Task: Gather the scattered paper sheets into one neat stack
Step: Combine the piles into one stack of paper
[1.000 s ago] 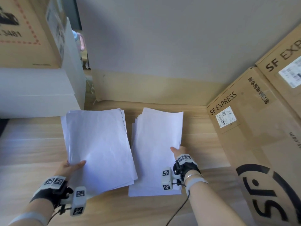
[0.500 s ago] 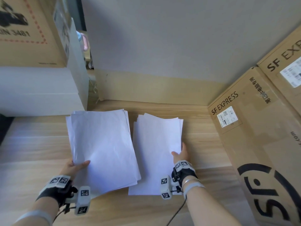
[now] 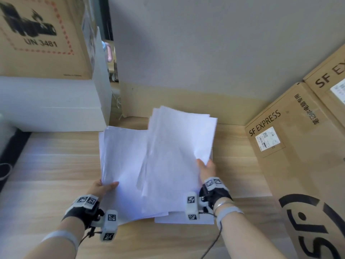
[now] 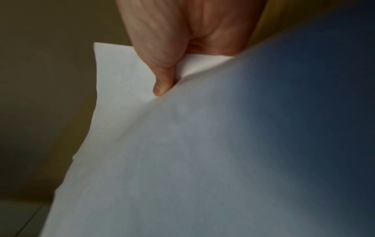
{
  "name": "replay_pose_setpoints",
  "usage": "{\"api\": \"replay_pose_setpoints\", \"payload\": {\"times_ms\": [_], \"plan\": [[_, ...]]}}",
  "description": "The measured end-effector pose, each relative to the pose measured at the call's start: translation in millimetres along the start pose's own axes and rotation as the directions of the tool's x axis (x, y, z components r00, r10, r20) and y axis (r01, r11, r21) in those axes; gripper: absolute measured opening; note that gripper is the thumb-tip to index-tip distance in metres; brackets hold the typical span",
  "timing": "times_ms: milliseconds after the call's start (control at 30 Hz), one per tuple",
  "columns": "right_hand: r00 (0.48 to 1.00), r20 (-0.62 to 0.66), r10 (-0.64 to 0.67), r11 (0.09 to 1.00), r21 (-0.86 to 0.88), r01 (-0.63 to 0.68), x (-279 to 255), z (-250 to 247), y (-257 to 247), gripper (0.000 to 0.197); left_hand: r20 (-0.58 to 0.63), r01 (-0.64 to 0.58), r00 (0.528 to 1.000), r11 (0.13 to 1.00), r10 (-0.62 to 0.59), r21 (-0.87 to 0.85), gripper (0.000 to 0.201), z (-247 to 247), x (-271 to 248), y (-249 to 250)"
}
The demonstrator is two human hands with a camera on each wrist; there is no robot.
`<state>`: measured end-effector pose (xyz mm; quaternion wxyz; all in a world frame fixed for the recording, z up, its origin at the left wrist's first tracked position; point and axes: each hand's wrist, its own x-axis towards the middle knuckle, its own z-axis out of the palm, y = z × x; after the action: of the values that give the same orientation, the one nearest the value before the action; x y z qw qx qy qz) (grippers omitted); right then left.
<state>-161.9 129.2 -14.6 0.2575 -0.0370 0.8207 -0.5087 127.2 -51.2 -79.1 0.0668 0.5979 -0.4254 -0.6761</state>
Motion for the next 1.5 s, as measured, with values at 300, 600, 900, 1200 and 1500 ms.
{"api": "replay_pose_setpoints", "payload": {"times_ms": [300, 600, 900, 1200, 1500], "plan": [[0.967, 0.256, 0.008, 0.983, -0.18, 0.039, -30.4, 62.4, 9.9, 0.042, 0.032, 0.007, 0.999, 0.99, -0.012, 0.138, 0.033, 17.2, -10.9, 16.1], [0.938, 0.343, -0.056, 0.985, -0.136, 0.109, -35.1, 65.0, -0.8, 0.023, -0.012, -0.07, 0.997, 0.991, 0.072, 0.117, 0.051, 14.9, -6.9, 12.5], [0.907, -0.263, 0.33, 0.722, -0.549, -0.422, -12.4, -14.0, 48.6, 0.103, -0.077, -0.108, 0.991, 0.992, 0.113, 0.062, 0.035, -10.9, -3.0, -4.7], [0.9, -0.118, 0.419, 0.761, -0.495, -0.419, -18.7, -29.2, 36.6, 0.047, -0.118, -0.118, 0.986, 0.993, 0.115, -0.02, 0.023, -11.5, -16.2, 2.2], [0.971, -0.177, 0.159, 0.929, -0.306, -0.208, -9.0, -41.9, 43.3, 0.033, -0.103, -0.087, 0.991, 0.995, 0.081, -0.054, 0.023, -21.6, -15.6, -1.3]]}}
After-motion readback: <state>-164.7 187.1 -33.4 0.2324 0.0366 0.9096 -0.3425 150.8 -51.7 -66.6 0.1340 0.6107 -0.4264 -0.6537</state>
